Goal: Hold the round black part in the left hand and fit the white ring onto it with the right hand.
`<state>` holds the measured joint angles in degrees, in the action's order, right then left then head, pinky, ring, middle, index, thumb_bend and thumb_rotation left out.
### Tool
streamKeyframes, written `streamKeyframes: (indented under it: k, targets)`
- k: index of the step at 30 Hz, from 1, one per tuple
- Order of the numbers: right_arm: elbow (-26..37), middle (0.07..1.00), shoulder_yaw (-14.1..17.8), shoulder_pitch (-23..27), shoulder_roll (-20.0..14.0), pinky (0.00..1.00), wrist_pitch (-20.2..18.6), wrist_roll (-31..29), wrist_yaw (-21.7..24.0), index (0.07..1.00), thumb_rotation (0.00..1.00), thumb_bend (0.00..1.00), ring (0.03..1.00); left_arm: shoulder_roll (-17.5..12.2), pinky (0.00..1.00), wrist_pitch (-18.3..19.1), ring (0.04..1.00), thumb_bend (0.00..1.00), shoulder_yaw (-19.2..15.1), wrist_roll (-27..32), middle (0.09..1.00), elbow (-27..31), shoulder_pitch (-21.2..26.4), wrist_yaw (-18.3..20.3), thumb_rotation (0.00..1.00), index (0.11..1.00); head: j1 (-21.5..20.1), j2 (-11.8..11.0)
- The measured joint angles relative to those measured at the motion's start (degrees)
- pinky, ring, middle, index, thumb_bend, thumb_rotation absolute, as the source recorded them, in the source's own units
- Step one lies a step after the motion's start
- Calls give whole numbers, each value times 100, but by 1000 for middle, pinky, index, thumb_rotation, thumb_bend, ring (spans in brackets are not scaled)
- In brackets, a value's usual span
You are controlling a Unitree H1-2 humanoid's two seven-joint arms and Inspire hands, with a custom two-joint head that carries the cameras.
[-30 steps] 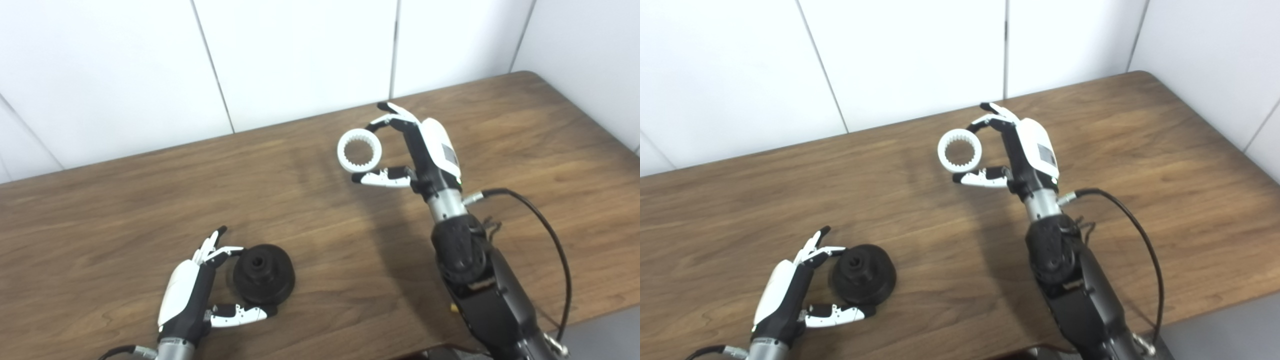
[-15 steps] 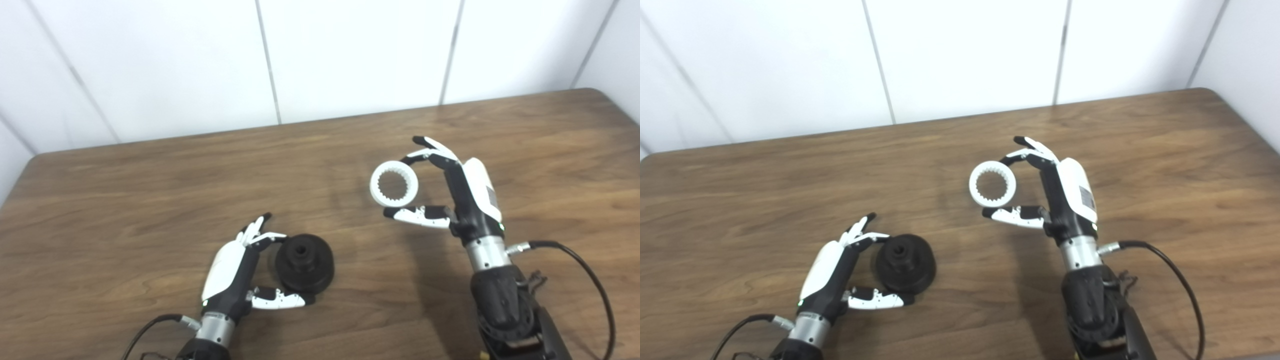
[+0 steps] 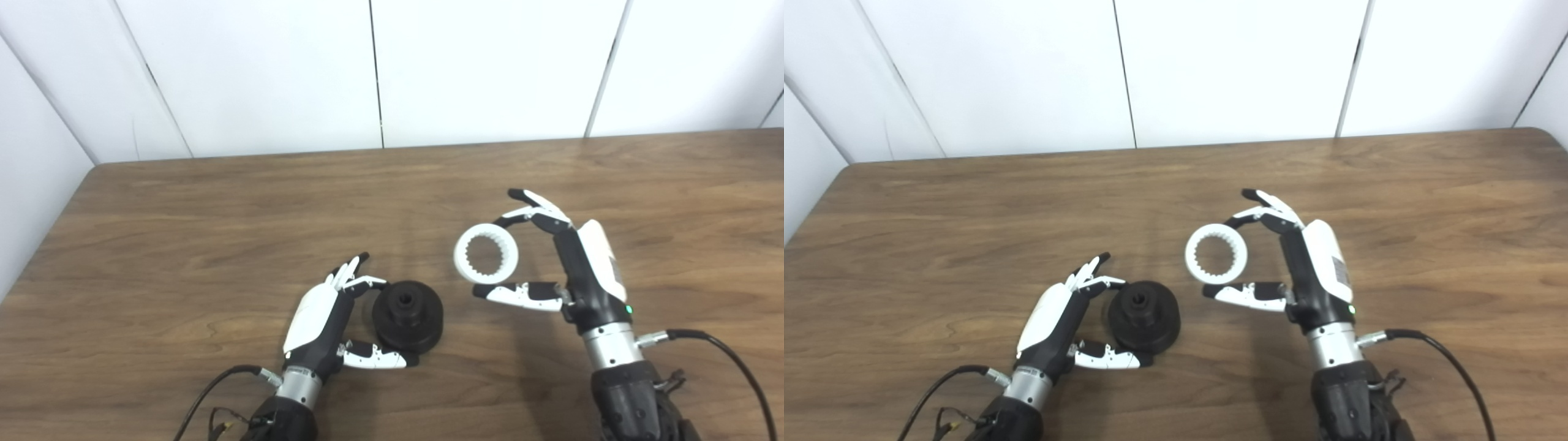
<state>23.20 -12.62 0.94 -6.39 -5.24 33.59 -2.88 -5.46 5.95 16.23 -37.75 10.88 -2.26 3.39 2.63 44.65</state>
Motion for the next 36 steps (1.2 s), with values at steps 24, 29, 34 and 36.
streamKeyframes:
  k: [24, 29, 34, 36]
  targets:
    - [-233, 844, -504, -28, 351, 932, 114, 161, 253, 490, 156, 521, 878, 96, 1000, 23, 1000, 899, 71, -36, 1000, -4, 13, -8, 283, 619, 132, 70]
    - [-362, 846, -616, -24, 394, 932, 132, 179, 252, 491, 156, 521, 880, 96, 1000, 22, 1000, 904, 83, -46, 1000, -4, 13, -11, 283, 620, 176, 97]
    - [-552, 849, -679, -17, 403, 928, 151, 218, 246, 491, 158, 520, 877, 100, 1000, 24, 1000, 909, 84, -52, 1000, -4, 12, -10, 277, 618, 194, 114]
    - [-648, 850, -699, -19, 403, 928, 152, 243, 247, 491, 158, 520, 877, 101, 1000, 23, 1000, 909, 84, -55, 1000, -4, 11, -18, 276, 618, 194, 114]
